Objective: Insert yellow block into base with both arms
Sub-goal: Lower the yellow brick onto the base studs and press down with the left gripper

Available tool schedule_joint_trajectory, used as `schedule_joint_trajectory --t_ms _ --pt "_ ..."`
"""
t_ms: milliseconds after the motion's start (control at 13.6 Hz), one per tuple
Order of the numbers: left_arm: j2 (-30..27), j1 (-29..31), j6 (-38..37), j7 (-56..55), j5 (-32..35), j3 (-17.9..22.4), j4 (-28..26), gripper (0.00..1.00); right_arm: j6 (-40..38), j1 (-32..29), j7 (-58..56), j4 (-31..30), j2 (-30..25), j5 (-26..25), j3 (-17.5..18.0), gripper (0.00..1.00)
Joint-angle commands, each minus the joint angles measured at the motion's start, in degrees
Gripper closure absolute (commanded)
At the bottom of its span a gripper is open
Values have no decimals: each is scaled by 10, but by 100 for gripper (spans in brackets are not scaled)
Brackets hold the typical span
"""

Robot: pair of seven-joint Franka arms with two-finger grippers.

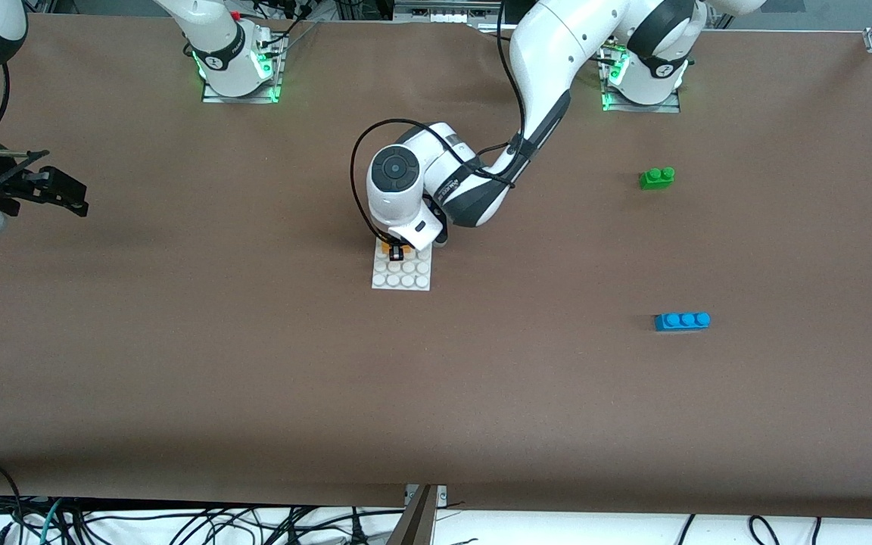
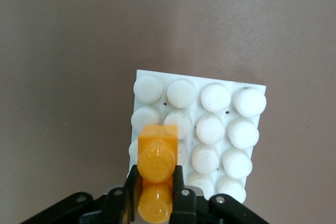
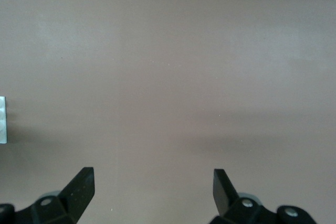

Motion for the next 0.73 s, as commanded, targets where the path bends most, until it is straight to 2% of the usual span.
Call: schedule_joint_trajectory --t_ms 0,661 --pt "13 0 0 24 -25 4 18 94 -11 -4 -12 11 1 8 1 0" --pt "13 11 -1 44 -32 5 15 95 -11 -4 -14 16 5 8 2 0"
